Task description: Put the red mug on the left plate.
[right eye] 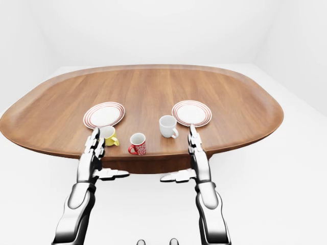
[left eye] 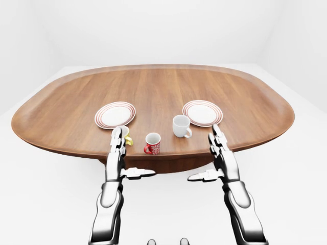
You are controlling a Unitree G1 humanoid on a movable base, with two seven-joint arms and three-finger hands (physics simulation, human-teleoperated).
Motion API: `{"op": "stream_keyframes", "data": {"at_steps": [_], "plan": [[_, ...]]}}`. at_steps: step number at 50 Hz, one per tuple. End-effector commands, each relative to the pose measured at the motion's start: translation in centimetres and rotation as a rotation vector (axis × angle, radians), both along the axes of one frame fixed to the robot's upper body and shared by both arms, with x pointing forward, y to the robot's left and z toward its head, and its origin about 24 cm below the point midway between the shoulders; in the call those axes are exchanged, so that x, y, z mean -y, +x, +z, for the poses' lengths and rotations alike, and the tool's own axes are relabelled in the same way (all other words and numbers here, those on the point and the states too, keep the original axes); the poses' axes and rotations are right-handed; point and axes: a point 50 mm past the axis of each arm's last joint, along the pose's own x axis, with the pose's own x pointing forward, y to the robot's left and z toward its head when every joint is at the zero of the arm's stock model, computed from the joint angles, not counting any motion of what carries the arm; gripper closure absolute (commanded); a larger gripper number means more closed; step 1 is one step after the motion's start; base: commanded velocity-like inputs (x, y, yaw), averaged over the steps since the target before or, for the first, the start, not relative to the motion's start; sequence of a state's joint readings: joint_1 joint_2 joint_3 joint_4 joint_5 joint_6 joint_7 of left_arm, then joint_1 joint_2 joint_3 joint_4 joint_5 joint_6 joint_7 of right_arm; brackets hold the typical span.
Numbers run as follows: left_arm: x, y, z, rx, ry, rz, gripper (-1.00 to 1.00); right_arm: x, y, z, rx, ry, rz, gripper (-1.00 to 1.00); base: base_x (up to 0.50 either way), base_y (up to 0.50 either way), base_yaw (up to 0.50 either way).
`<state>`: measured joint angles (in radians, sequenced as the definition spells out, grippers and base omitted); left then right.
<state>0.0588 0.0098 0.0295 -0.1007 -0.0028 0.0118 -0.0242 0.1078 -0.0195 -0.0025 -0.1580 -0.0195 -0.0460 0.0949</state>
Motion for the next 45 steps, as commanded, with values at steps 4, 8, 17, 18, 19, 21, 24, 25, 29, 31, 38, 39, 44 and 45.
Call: {"op": "stream_keyframes", "data": {"at_steps": [4, 8, 17, 18, 19, 21, 24, 25, 29, 31, 38, 39, 44, 45], "plan": [[-1.0, -6.7, 4.0, 0.193, 0.022, 0.123, -1.00, -1.6, -7.8, 4.6, 0.147, -0.064, 0.157, -1.00, 0.00, 0.00, 0.00], [-1.9, -9.2, 4.2, 0.171, -0.036, 0.180, -1.00, -2.0, -11.1, 4.1, 0.043, -0.091, 0.166, -1.00, 0.00, 0.00, 0.00], [-2.0, -10.8, 3.8, 0.118, -0.043, 0.199, -1.00, -1.3, -12.6, 3.2, -0.041, -0.147, 0.080, -1.00, 0.00, 0.00, 0.00], [-2.0, -10.8, 3.8, 0.118, -0.043, 0.196, -1.00, -1.2, -12.6, 3.2, -0.039, -0.144, 0.076, -1.00, 0.00, 0.00, 0.00], [-1.9, -10.8, 3.8, 0.117, -0.040, 0.194, -1.00, -1.2, -12.4, 3.3, -0.034, -0.139, 0.077, -1.00, 0.00, 0.00, 0.00], [-1.9, -10.7, 3.8, 0.117, -0.036, 0.190, -1.00, -1.2, -12.3, 3.3, -0.025, -0.131, 0.079, -1.00, 0.00, 0.00, 0.00], [-1.8, -10.6, 3.8, 0.121, -0.038, 0.182, -1.00, -1.1, -12.0, 3.4, -0.015, -0.112, 0.084, -1.00, 0.00, 0.00, 0.00], [-1.8, -10.6, 3.8, 0.121, -0.038, 0.181, -1.00, -1.1, -12.0, 3.5, -0.014, -0.111, 0.084, -1.00, 0.00, 0.00, 0.00], [-1.9, -10.5, 3.8, 0.125, -0.048, 0.173, -1.00, -1.1, -11.8, 3.5, -0.011, -0.097, 0.090, -1.00, 0.00, 0.00, 0.00], [-1.8, -10.5, 3.8, 0.126, -0.053, 0.166, -1.00, -1.1, -11.7, 3.5, -0.005, -0.092, 0.093, -1.00, 0.00, 0.00, 0.00], [-1.9, -10.2, 3.9, 0.134, -0.060, 0.156, -1.00, -1.1, -11.2, 3.5, 0.011, -0.077, 0.101, -1.00, 0.00, 0.00, 0.00], [-1.9, -10.2, 3.9, 0.135, -0.060, 0.154, -1.00, -1.1, -11.2, 3.6, 0.013, -0.076, 0.101, -1.00, 0.00, 0.00, 0.00], [-1.7, -10.1, 3.8, 0.135, -0.057, 0.148, -1.00, -1.2, -11.1, 3.6, 0.018, -0.082, 0.097, -1.00, 0.00, 0.00, 0.00], [-1.6, -10.0, 3.8, 0.134, -0.058, 0.142, -1.00, -1.2, -10.9, 3.5, 0.020, -0.076, 0.099, -1.00, 0.00, 0.50, 0.00]]}}
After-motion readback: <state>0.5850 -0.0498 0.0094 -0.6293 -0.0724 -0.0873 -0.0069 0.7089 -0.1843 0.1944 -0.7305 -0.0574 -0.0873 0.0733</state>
